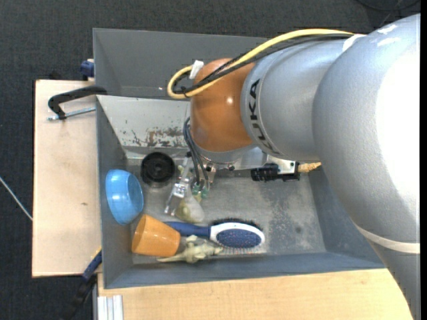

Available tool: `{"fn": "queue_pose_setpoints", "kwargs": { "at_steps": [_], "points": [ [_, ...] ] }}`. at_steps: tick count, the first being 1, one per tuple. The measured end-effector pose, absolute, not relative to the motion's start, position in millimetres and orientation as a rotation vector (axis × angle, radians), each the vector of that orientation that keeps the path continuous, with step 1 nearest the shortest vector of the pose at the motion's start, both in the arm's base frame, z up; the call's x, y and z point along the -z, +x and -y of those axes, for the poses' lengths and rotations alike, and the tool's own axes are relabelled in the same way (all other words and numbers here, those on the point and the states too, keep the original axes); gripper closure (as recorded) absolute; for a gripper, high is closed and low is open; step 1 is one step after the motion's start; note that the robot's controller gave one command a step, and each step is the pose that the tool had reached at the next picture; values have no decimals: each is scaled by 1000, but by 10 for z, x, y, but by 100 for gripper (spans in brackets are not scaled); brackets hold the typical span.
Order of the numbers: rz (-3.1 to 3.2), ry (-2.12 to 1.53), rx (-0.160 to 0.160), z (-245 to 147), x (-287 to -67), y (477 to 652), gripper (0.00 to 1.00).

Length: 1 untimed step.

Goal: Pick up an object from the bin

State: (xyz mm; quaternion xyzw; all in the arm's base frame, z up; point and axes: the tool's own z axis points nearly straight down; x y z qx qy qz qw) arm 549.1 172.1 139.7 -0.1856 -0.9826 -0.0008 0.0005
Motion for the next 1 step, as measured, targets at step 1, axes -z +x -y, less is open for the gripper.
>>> {"fn": "queue_pose_setpoints", "kwargs": {
  "at_steps": [1],
  "points": [
    [3186,185,28,-1463,-1118,5073,0]
  ]
}}
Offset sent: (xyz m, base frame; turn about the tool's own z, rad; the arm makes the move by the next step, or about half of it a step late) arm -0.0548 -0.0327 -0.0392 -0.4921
